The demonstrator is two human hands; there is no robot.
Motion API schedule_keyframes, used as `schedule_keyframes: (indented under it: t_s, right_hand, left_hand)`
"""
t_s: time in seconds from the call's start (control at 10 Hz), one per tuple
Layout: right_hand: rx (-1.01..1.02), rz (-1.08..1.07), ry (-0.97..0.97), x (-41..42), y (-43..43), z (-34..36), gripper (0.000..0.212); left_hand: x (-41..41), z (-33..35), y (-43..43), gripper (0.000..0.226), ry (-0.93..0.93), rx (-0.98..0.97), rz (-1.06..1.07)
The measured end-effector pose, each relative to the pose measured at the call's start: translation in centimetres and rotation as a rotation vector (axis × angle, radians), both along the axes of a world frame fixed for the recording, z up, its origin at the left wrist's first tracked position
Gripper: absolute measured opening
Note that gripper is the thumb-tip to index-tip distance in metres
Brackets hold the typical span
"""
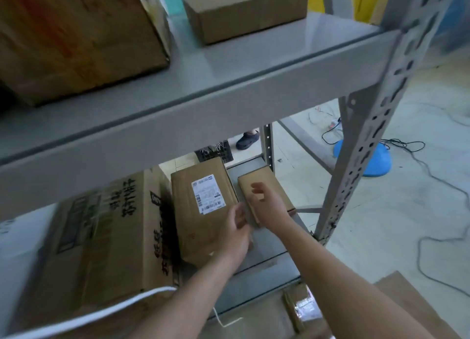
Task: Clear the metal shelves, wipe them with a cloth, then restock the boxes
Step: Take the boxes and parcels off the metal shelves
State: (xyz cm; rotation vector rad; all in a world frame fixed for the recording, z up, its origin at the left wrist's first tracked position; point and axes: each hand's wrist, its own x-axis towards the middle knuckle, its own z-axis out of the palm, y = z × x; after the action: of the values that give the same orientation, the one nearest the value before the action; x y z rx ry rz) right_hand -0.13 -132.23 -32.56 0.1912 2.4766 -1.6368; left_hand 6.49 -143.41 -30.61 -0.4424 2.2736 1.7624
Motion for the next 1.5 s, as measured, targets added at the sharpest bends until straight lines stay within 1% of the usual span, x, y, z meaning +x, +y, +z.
schedule_keyframes:
  t_s: [0.1,0.2,0.3,0.4,0.5,0.6,0.7,0.8,0.9,1.0,1.1,1.2,1.3,1.4,1.5]
  right_hand:
    - [-0.09,0.026,0.004,0.0,-3.0,2.2,0.039]
    - [-0.065,0.103,0.062,0.6,-7.4,4.1,0.036]
    - [-0.05,0.169,0.116,1.7,-13.3,6.5,0.032]
    - [-0.042,0.253,0.138,3.1,-19.9,8.8,0.031]
    - [-0.028,0.364,0.19,5.7,-27.9,11.2,0.033]
    - [0.008,0.429,0.2,8.2,-35.5,12.2,0.033]
    - [0.034,0.474,0.2,12.2,-45.5,12.7,0.036]
    - [0.078,0.489,0.199,16.0,-55.8,12.1,0.034]
    - [0.089,0.47,0.174,18.8,-66.3,10.9,0.034]
    - [0.161,0.538,0.106,24.3,-78.5,10.6,0.015]
    - [0.208,0.632,0.149,29.5,-90.3,11.0,0.026]
    - [0.261,0.844,0.093,33.4,-99.4,12.2,0.026]
    - [0.245,0.97,0.059,37.1,-107.6,13.4,0.029]
    - [0.205,0.992,0.04,38.8,-115.4,11.1,0.03]
    - [0.219,0.839,-0.076,38.7,-117.6,6.0,0.018]
  left_hand:
    - [0.9,2.8,-3.4,0.048,0.066,-0.035,0.087]
    - [2.2,5.7,-8.3,0.049,0.188,-0.069,0.191]
    - [4.3,7.9,-14.4,0.048,0.242,-0.054,0.307]
    - [6.8,9.5,-21.4,0.046,0.3,-0.09,0.424]
    - [10.7,10.8,-30.3,0.041,0.373,-0.05,0.614]
    - [15.0,11.2,-38.4,0.042,0.404,0.033,0.776]
    - [20.2,10.6,-48.4,0.038,0.424,0.079,0.877]
    - [24.8,10.0,-58.8,0.026,0.472,0.107,0.911]
    - [29.8,8.9,-69.9,0.024,0.468,0.14,0.935]
    - [36.7,8.1,-82.2,0.034,0.413,0.15,1.056]
    - [43.3,8.3,-93.9,0.036,0.395,0.188,1.249]
    - [48.4,9.0,-102.1,0.036,0.414,0.18,1.355]
    - [53.0,8.7,-108.6,0.039,0.406,0.174,1.437]
    - [55.1,7.2,-112.6,0.049,0.341,0.141,1.445]
    - [55.2,3.2,-115.7,0.063,0.234,0.173,1.426]
